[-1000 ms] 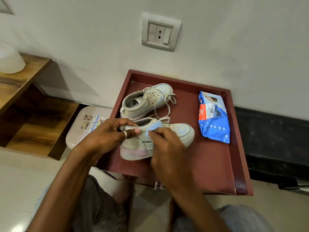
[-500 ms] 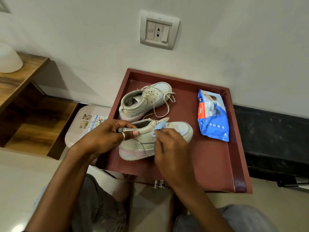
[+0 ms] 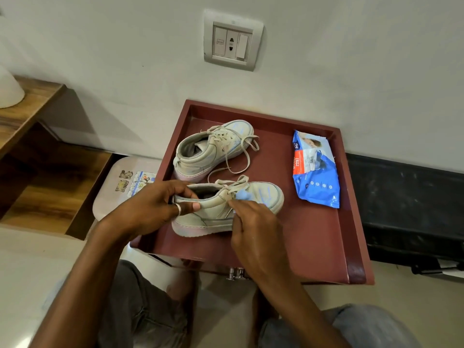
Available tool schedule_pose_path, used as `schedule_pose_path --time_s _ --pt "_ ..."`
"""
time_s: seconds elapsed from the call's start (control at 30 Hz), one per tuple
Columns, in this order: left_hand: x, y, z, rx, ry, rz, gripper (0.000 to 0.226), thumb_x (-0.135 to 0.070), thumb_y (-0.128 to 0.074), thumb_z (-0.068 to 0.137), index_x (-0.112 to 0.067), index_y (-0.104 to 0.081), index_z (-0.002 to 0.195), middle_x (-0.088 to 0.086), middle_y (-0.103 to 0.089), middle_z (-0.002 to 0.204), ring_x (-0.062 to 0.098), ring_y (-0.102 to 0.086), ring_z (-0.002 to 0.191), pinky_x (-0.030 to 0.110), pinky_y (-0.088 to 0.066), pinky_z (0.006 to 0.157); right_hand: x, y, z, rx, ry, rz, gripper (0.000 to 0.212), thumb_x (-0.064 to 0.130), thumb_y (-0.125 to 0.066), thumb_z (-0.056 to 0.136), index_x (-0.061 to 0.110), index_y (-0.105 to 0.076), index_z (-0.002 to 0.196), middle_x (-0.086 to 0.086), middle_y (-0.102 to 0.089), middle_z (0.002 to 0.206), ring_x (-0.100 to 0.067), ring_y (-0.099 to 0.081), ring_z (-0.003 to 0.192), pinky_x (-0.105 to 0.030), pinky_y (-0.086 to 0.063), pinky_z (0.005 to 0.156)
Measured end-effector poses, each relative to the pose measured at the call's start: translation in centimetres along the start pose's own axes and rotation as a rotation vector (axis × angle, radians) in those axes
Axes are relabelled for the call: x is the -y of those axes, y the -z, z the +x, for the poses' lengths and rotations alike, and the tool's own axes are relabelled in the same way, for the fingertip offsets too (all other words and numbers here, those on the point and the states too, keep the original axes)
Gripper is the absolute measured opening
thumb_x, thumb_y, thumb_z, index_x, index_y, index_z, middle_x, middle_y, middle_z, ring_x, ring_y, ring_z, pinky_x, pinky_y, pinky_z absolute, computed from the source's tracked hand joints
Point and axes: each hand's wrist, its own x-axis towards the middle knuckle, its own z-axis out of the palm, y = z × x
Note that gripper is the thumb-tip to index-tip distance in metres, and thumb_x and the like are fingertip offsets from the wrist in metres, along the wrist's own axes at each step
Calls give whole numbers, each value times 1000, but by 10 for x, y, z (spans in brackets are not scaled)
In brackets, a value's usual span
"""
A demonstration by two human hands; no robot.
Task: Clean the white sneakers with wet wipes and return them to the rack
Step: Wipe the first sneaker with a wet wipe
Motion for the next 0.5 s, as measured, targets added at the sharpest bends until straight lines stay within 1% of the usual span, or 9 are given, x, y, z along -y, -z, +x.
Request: schedule_pose_path --time_s 0.03,0.1,0.2,0.23,0.3,0.33,0.37,0.43,0.5 --pt "1 -1 1 3 -21 35 14 -40 -74 83 -30 -75 93 -9 -71 100 9 -66 95 46 -56 90 1 -1 0 -5 5 2 29 -3 -64 83 10 -73 107 -6 -73 95 -22 -67 87 -23 -49 80" --pt "0 -6 3 -11 -47 100 16 -38 -78 81 -33 -73 96 -14 -67 100 1 -63 94 35 -55 84 -3 -2 2 -4 -4 -34 33 -5 -66 81 12 -74 107 -5 -73 95 -23 -66 88 -26 -52 78" --pt "-2 -14 8 -62 -60 249 45 -55 -82 69 -33 -69 106 -18 -61 108 0 -59 96 24 -51 81 -14 -4 6 8 -21 -23 41 -8 -66 77 15 -73 110 -2 -73 101 -24 -66 93 -27 -53 80" --pt "-2 -18 9 -85 -90 324 55 -62 -82 66 -32 -68 111 -17 -59 117 0 -56 104 25 -52 86 -17 -6 7 11 -14 -1 43 -9 -64 78 15 -72 112 -3 -73 105 -23 -66 97 -27 -52 83" --pt "0 -28 11 -150 -182 487 72 -76 -73 64 -32 -66 120 -11 -51 140 11 -50 126 34 -52 95 -23 -9 8 9 10 23 44 -10 -61 79 14 -70 115 -4 -71 112 -23 -65 104 -27 -50 90" --pt "0 -34 12 -185 -222 546 73 -77 -68 65 -31 -67 122 -7 -48 147 17 -47 131 39 -54 94 -25 -10 9 8 22 16 43 -10 -61 80 13 -69 116 -4 -70 115 -23 -64 107 -26 -48 93" --pt "-1 -40 13 -220 -251 583 68 -73 -70 69 -29 -68 121 -4 -47 148 20 -48 132 40 -56 90 -26 -12 9 7 33 1 43 -10 -62 80 13 -68 116 -4 -69 117 -23 -63 109 -25 -47 94" --pt "-3 -48 17 -285 -293 615 46 -53 -75 78 -25 -71 114 -2 -53 142 25 -55 125 42 -58 77 -27 -14 9 12 47 -26 42 -9 -63 81 12 -66 117 -4 -66 119 -24 -62 109 -27 -47 95" --pt "-4 -48 21 -301 -320 589 34 -45 -69 80 -23 -74 106 -4 -60 132 25 -60 113 43 -58 70 -27 -13 10 21 69 -28 38 -7 -62 82 12 -66 115 -4 -66 118 -25 -62 104 -29 -50 90"
